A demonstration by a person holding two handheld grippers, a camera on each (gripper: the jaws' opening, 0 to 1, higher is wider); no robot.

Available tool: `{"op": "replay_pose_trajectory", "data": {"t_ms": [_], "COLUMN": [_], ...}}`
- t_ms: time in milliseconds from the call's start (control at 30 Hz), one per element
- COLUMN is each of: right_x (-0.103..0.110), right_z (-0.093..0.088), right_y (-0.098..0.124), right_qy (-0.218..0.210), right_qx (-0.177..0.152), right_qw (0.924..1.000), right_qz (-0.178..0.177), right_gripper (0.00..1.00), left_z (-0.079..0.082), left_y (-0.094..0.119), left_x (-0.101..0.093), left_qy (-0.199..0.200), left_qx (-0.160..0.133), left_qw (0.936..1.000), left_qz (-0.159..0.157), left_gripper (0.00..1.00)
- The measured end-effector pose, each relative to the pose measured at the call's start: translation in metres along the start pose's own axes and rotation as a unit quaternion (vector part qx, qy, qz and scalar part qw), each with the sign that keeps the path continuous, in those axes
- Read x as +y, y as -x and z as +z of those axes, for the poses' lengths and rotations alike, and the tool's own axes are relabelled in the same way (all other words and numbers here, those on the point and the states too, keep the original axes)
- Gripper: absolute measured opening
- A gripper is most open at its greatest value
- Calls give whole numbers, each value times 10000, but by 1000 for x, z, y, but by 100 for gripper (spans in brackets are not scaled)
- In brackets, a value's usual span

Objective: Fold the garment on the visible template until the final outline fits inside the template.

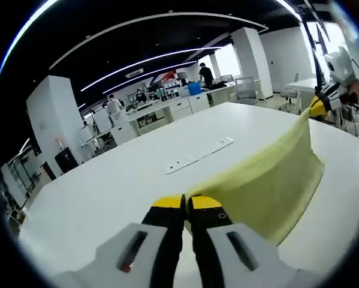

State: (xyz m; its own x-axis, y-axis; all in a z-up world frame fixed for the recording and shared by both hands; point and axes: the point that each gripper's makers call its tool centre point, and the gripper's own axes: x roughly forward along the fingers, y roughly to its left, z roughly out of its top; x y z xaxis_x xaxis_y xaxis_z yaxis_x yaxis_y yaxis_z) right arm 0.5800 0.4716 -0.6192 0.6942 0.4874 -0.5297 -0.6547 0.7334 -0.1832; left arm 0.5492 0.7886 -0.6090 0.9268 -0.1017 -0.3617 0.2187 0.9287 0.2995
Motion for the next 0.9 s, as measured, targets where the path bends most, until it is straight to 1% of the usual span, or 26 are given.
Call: {"op": "replay_pose_trajectory", "data": {"t_ms": [33, 133, 167, 200, 267, 367, 467, 533, 567, 600, 633, 700, 767, 900], "right_x": [-4, -8, -8, -9, -10, -13, -16, -20, -21, -21, -21, -22, -23, -26], "right_z": [0, -3, -6, -7, -10, -16, -22, -28, -30, -32, -37, -45, -53, -63], "right_y": [-5, -16, -19, -23, -31, -44, -59, -74, -78, -83, -89, -99, -108, -122], "right_qy": [-32, -45, -121, -188, -227, -315, -351, -375, -374, -387, -414, -450, -502, -509], "right_qx": [12, 77, 144, 141, 157, 206, 271, 357, 369, 385, 486, 582, 683, 806], "right_qw": [10000, 9999, 9998, 9997, 9996, 9992, 9989, 9984, 9984, 9983, 9977, 9970, 9961, 9952], "right_qz": [-68, -79, -21, -10, 56, 118, 171, 209, 215, 215, 248, 235, 240, 229], "right_gripper": [0, 0, 0, 0, 0, 0, 0, 0, 0, 0, 0, 0, 0, 0], "left_z": [-1, -5, -7, -9, -17, -26, -38, -48, -52, -55, -57, -62, -68, -81], "left_y": [-6, -22, -26, -29, -38, -50, -69, -79, -82, -85, -88, -93, -100, -115], "left_x": [0, 3, 3, 3, 5, 5, 4, 3, 3, 3, 3, 2, 1, -1], "left_qy": [-24, 2, 146, 298, 233, 238, 229, 190, 230, 234, 246, 290, 238, 305], "left_qx": [-6, -12, -24, -31, 54, 73, 102, 175, 236, 229, 227, 254, 288, 318], "left_qw": [10000, 10000, 9999, 9995, 9997, 9997, 9997, 9996, 9994, 9994, 9994, 9992, 9993, 9990], "left_qz": [19, 39, 11, -9, -1, -30, -61, -76, -82, -75, -61, -46, 0, 51], "left_gripper": [0, 0, 0, 0, 0, 0, 0, 0, 0, 0, 0, 0, 0, 0]}}
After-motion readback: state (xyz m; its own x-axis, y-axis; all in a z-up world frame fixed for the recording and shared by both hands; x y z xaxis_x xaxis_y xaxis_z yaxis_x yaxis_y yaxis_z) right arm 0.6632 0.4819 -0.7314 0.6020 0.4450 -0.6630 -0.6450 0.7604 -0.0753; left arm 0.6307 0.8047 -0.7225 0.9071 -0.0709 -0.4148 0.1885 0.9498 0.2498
